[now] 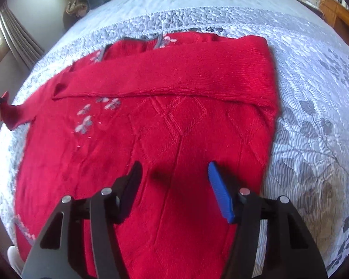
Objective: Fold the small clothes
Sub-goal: 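Fold the grasped sleeve with the left tool across the sweater body, then open the left tool and release the folded sleeve onto the sweater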
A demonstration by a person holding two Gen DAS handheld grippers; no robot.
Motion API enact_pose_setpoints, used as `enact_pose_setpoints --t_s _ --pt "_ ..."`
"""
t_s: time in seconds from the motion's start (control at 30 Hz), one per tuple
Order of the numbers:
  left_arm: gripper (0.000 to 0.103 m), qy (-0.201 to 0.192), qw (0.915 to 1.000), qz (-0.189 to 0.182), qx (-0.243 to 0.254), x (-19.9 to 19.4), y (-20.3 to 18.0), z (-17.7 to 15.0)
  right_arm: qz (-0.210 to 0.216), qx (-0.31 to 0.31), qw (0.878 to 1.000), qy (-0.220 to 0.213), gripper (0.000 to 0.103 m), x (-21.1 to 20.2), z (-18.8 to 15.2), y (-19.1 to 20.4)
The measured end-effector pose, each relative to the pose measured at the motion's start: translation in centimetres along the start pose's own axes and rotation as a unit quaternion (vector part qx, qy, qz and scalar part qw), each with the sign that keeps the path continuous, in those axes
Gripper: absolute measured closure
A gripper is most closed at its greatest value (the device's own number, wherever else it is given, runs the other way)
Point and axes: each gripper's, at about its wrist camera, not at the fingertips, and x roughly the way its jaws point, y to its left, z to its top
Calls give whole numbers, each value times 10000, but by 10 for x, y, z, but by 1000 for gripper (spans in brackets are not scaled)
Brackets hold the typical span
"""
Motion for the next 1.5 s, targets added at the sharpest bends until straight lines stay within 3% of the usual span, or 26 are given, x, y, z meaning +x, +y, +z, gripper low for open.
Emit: enact_pose_setpoints --t_s 0.3,0.57,0.83,1.03,1.27,1.37,1.43,1.5 --pt "93 295 9922 -786 919 6 -128 -42 15 -101 9999 -61 45 -27 -7 -12" --pt "93 708 9770 -1201 1616 31 -230 -107 114 -7 9998 -173 45 -35 -15 -22" --pt "93 1153 9618 -1546 1944 54 -308 -172 289 -52 9993 -236 45 -36 -23 -26" --pt "93 1319 9555 -1560 2129 73 -348 -214 347 117 9990 -244 45 -37 -23 -39" --pt "93 1586 9514 -1294 2303 104 -365 -247 378 207 9988 -245 45 -36 -23 -48" --pt "91 1918 9434 -1238 2405 117 -364 -262 394 245 9987 -220 45 -35 -24 -51" --pt "88 2139 9376 -1337 2395 116 -362 -268 365 236 9988 -213 45 -33 -24 -52" --pt "68 2249 9319 -1541 2393 106 -359 -268 346 226 9990 -184 45 -32 -24 -52"
